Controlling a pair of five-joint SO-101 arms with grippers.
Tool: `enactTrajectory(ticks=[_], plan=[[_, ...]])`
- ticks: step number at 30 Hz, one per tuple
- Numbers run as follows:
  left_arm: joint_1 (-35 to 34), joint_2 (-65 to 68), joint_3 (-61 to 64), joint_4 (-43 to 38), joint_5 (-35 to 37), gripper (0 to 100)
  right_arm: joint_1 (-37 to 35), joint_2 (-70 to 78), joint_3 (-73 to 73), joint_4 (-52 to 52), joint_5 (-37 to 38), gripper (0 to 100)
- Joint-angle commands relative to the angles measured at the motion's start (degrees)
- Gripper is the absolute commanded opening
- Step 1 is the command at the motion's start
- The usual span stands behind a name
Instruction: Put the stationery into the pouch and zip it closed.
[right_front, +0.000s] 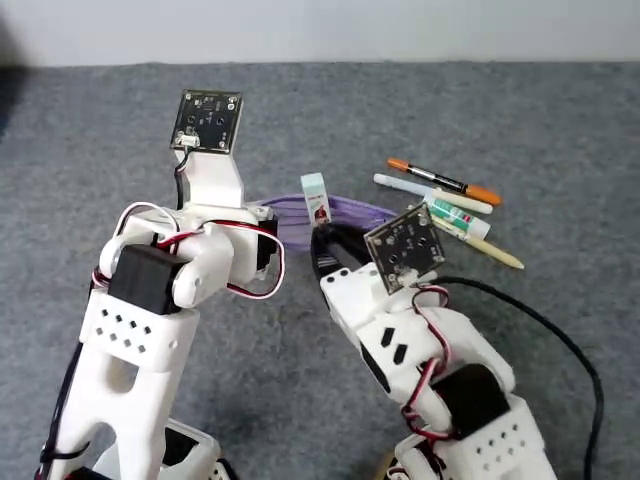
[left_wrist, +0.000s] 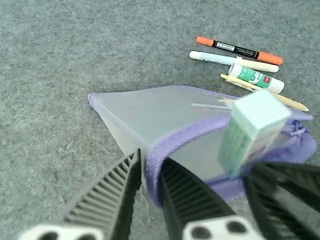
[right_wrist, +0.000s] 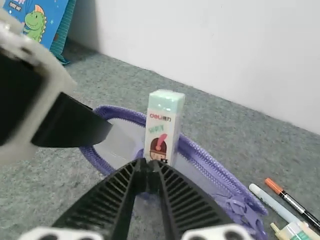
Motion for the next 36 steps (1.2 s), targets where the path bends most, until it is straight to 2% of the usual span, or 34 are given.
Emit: enactTrajectory(ticks=[1, 7, 14, 17, 21, 25, 31, 34, 36], plan=[[-0.3, 0.3, -3.3, -1.1, 0.6, 3, 0.8, 1.3, 2.4, -6.5, 0.7, 2.8], [-0.3, 0.3, -3.3, -1.1, 0.6, 3, 4.5, 4.6, 1.7, -7.9, 0.6, 2.8], [-0.3, 0.3, -3.3, -1.2, 0.6, 3, 5.6, -2.9, -5.3, 9.6, 0.4, 2.8], [-0.3, 0.3, -3.3, -1.3, 0.6, 3, 10.9, -4.6, -6.3, 14.5, 0.4, 2.8], [-1.7, 0.4, -3.1, -1.3, 0.6, 3, 19.8, -2.1, -8.2, 15.3, 0.6, 2.8], [-5.3, 0.4, -3.0, -1.1, 0.6, 3, 24.3, 7.3, -13.9, 20.3, 0.7, 2.8], [-7.4, 0.4, -3.0, -1.0, 0.4, 3, 29.9, 29.3, -26.0, 27.5, 0.8, 3.0], [-7.0, 0.4, -3.0, -1.0, 0.4, 3, 31.3, 40.3, -32.5, 28.8, 5.0, 3.3], [-7.2, 0.4, -3.0, -1.0, 0.4, 3, 31.6, 47.5, -36.7, 30.7, 10.6, 3.4]])
